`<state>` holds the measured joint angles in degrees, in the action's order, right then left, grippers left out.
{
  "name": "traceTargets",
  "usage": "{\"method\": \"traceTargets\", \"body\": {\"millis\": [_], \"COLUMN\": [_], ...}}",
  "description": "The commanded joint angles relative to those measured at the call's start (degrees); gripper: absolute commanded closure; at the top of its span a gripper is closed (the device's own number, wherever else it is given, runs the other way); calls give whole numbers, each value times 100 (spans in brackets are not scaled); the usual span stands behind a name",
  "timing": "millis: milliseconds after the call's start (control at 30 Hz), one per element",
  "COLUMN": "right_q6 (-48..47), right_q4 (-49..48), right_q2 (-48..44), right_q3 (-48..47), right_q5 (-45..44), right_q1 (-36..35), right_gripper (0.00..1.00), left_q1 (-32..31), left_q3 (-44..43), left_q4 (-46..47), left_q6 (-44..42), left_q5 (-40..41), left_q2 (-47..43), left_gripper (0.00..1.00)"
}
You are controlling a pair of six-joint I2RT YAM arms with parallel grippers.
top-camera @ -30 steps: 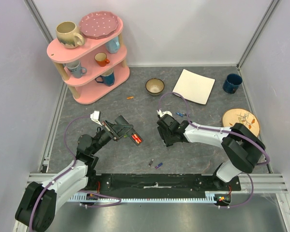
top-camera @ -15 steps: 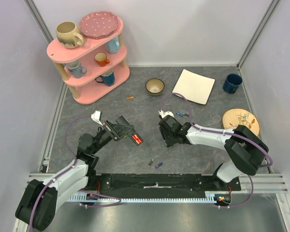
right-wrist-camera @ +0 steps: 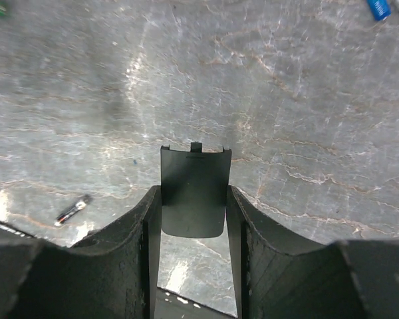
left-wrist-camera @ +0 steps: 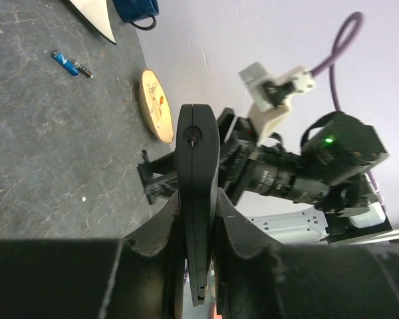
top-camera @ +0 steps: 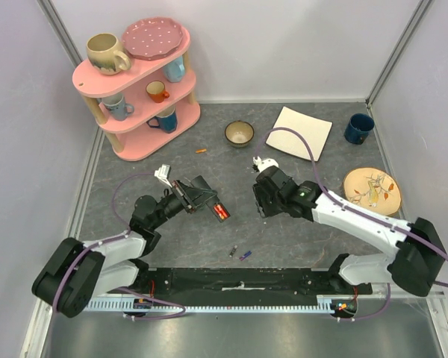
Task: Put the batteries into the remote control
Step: Pick up the battery cover at the center of the board, then load the battery cover into the remote control.
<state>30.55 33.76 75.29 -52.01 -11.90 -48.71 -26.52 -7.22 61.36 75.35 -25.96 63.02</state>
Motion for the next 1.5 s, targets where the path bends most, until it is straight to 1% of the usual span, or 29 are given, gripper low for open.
{"method": "traceTargets", "body": {"millis": [0, 133, 233, 500, 633, 767, 1167, 1467], "right_q6": [-215, -338, -418, -427, -462, -506, -620, -602], "right_q4": [780, 1167, 1344, 1493, 1564, 1572, 1336, 1160], "right_q2": [-479, -760, -884, -1007, -972, -902, -454, -208], "right_q3": [-511, -819, -986, -1232, -1312, -1364, -1312, -1321], "right_q5": [12, 65, 109, 215, 223, 241, 425, 540], "right_q1": [-16, -33, -77, -174, -183, -183, -174, -183], "right_gripper": [80, 80, 80, 80, 80, 80, 80, 80], "left_q1": [-247, -467, -608, -1021, -1171, -1267, -1338, -1434], "left_q3": [-411, -709, -903, -1369, -1589, -1738, -1958, -2072], "left_q4": [956, 1333, 1405, 1765, 1984, 2169, 2336, 2450], "left_q6": [-109, -117, -143, -188, -65, 50, 304, 340], "left_q5": [169, 319, 451, 767, 855, 890, 697, 688], "left_q2": [526, 1053, 1370, 2248, 2819, 3162, 3576, 3787], "left_gripper": [98, 98, 98, 98, 98, 98, 98, 98]}}
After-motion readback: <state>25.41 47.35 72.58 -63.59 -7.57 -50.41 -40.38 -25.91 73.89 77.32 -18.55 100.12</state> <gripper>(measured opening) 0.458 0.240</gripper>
